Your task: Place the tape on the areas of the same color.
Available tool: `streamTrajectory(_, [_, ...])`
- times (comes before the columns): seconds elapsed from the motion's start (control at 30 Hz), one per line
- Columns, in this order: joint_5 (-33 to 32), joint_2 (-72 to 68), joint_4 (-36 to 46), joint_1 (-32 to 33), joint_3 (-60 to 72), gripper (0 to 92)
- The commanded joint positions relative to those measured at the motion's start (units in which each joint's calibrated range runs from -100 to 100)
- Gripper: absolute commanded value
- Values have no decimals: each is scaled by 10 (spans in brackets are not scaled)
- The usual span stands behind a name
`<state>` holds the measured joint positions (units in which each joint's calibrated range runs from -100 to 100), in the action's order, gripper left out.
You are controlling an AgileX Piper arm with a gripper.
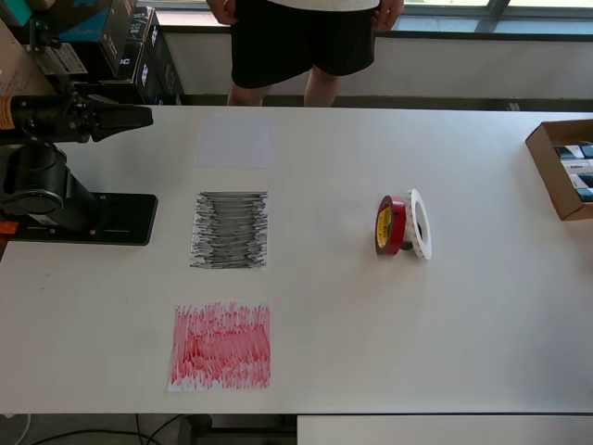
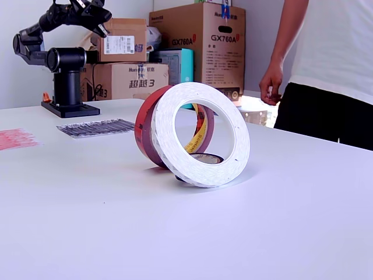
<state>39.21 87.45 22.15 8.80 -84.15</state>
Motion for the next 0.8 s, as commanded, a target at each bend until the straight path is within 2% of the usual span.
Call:
streamTrajectory(0.0, [4, -149, -3, -3, 129, 2])
streamTrajectory(0.27, [4, -369, -12, -9, 324, 2])
streamTrajectory(0.47, [5, -463, -12, -11, 409, 5])
streamTrajectory(0.6, [53, -494, -55, -15, 410, 5])
streamTrajectory(0.77, [117, -514, -159, -23, 338, 5])
